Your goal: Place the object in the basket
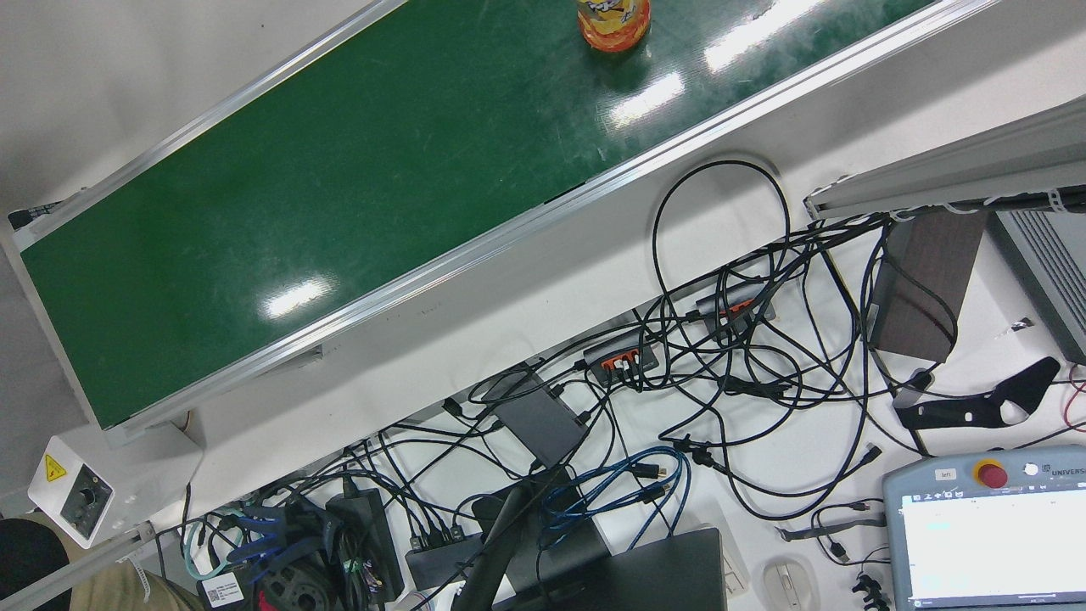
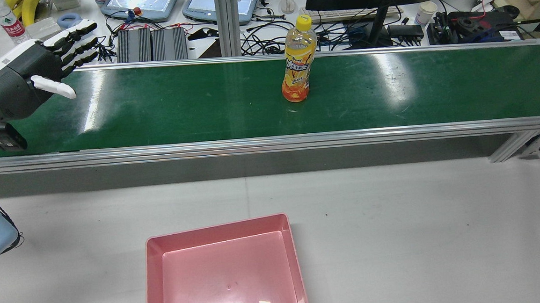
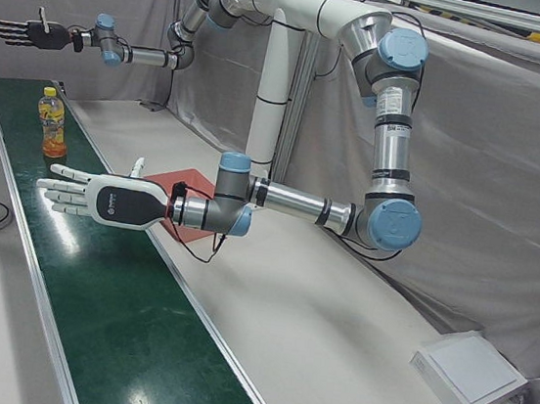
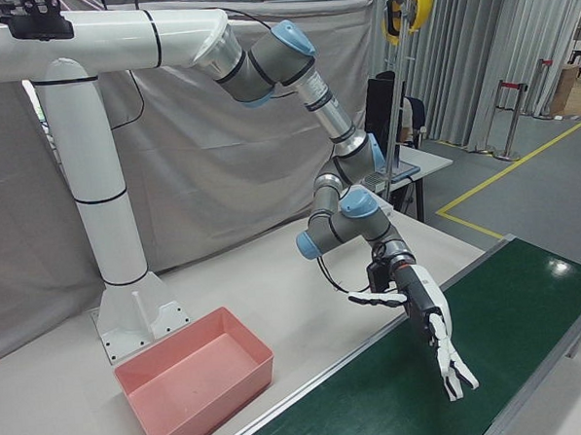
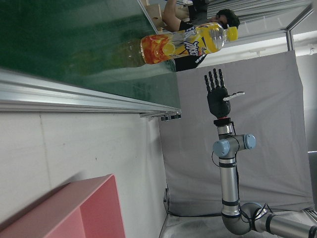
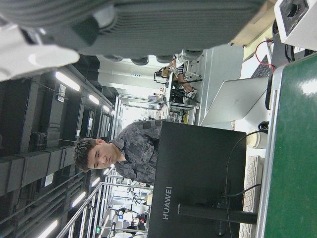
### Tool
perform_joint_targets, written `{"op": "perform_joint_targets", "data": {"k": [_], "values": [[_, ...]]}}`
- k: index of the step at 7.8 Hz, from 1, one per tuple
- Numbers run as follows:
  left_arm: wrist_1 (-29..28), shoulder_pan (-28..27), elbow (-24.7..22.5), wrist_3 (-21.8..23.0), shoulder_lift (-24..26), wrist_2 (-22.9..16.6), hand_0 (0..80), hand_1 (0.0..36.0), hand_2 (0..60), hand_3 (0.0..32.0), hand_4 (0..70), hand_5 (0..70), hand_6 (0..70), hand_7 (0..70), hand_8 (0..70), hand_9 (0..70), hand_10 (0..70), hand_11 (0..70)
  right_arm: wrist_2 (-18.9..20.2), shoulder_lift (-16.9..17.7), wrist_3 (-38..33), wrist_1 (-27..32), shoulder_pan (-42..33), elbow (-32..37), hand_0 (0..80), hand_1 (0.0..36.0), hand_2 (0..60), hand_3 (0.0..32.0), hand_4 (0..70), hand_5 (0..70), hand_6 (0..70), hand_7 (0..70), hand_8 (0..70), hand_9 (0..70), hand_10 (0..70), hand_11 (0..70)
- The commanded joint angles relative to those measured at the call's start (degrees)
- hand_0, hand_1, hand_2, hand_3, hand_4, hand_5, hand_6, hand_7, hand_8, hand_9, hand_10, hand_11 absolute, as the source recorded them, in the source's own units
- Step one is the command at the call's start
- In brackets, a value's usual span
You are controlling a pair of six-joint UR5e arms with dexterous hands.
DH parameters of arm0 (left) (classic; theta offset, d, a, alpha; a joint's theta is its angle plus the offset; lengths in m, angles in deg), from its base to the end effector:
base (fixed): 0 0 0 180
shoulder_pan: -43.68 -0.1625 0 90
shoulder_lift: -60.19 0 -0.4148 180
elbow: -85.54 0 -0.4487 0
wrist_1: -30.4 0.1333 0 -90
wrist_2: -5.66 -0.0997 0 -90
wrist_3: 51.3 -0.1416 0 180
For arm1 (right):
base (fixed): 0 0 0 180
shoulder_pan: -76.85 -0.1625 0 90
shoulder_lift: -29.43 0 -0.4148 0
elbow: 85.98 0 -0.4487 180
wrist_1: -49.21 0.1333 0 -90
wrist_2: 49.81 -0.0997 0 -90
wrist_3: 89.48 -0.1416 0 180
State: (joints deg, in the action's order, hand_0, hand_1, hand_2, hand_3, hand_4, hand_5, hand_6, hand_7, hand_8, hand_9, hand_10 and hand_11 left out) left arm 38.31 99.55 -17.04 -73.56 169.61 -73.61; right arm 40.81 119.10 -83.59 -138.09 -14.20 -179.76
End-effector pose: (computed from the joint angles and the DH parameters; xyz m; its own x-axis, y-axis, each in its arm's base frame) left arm 0.2528 -0.6575 0.3502 -0.9277 -0.2520 -0.2755 0.1323 0.4682 -0.8737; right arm 0.1425 -0.5832 0.6526 -0.9948 -0.0018 0.1019 -0.1016 -0.0561 -0.9932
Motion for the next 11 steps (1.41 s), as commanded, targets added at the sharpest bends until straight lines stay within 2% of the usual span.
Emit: {"op": "perform_joint_targets", "data": {"k": [1,3,11], "values": [[0.0,0.2,-0.17,0.2,0.09,0.0,51.4,5.2,0.0,5.2,12.0,11.1,0.0,0.0,6.3,6.7,5.6,9.3,0.0,-0.02,0.0,0.0,-0.01,0.0,0.0,0.0,0.0,0.0,0.0,0.0,0.0,0.0,0.0,0.0,0.0,0.0],[0.0,0.12,-0.17,0.02,0.0,0.0,51.1,5.0,0.0,4.0,12.2,11.9,0.0,0.0,6.8,7.4,5.8,9.4,0.0,-0.02,0.0,0.0,0.08,0.0,0.0,0.0,0.0,0.0,0.0,0.0,0.0,0.0,0.0,0.0,0.0,0.0],[0.0,-0.06,-0.17,-0.07,0.09,0.0,51.2,5.5,0.0,4.0,12.2,13.7,0.0,0.0,7.5,8.4,6.1,9.9,0.0,0.07,0.0,0.0,-0.01,0.0,0.0,0.0,0.0,0.0,0.0,0.0,0.0,0.0,0.0,0.0,0.0,0.0]]}}
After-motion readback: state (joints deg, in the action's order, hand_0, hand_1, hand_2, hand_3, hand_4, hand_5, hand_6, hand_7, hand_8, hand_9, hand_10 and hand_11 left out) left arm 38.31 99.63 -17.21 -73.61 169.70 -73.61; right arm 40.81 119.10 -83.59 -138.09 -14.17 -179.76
